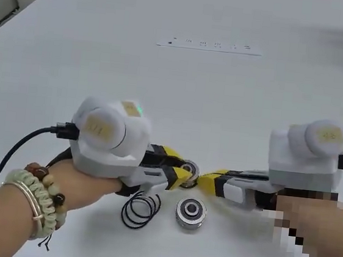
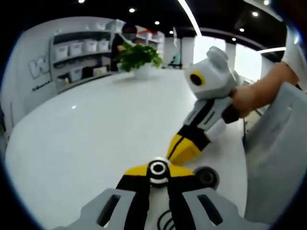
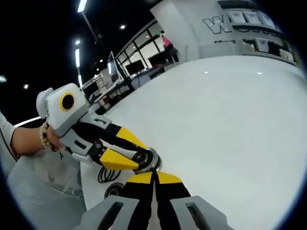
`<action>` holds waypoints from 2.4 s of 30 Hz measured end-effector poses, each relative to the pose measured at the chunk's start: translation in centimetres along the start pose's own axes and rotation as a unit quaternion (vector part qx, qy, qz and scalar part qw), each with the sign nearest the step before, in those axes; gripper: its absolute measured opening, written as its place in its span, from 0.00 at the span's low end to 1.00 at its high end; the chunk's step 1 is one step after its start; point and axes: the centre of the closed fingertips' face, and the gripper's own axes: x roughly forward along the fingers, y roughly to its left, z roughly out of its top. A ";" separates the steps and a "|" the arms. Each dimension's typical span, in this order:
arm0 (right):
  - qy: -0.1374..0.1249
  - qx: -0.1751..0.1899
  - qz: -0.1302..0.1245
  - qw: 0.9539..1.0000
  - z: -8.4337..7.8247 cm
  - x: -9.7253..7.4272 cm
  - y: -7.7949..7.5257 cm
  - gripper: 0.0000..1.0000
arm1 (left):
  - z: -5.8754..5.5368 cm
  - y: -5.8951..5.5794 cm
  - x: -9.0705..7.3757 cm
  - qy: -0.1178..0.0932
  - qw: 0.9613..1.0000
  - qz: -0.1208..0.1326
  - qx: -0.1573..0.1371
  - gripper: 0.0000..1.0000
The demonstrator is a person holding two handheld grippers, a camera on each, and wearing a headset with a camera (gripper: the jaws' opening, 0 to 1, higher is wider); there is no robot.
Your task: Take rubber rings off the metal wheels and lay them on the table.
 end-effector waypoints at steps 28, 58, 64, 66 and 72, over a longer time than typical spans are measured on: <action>-0.056 0.140 0.038 0.988 1.6 -0.6 1.1 0.00 | -0.2 -0.1 -0.2 0.006 1.000 -0.005 0.020 0.14; -0.059 0.159 0.070 0.983 1.7 -0.3 2.2 0.00 | -0.3 -0.3 -0.3 0.007 1.000 0.001 0.025 0.14; -0.057 0.156 0.074 0.983 1.8 -0.1 2.4 0.00 | -0.3 -0.4 -0.3 0.007 1.000 0.002 0.025 0.14; -0.057 0.154 0.075 0.984 1.8 0.0 2.5 0.00 | -0.3 -0.4 -0.3 0.007 1.000 0.002 0.025 0.14; -0.059 0.160 0.083 0.982 1.9 0.0 2.7 0.00 | -0.3 -0.4 -0.3 0.006 1.000 0.002 0.026 0.14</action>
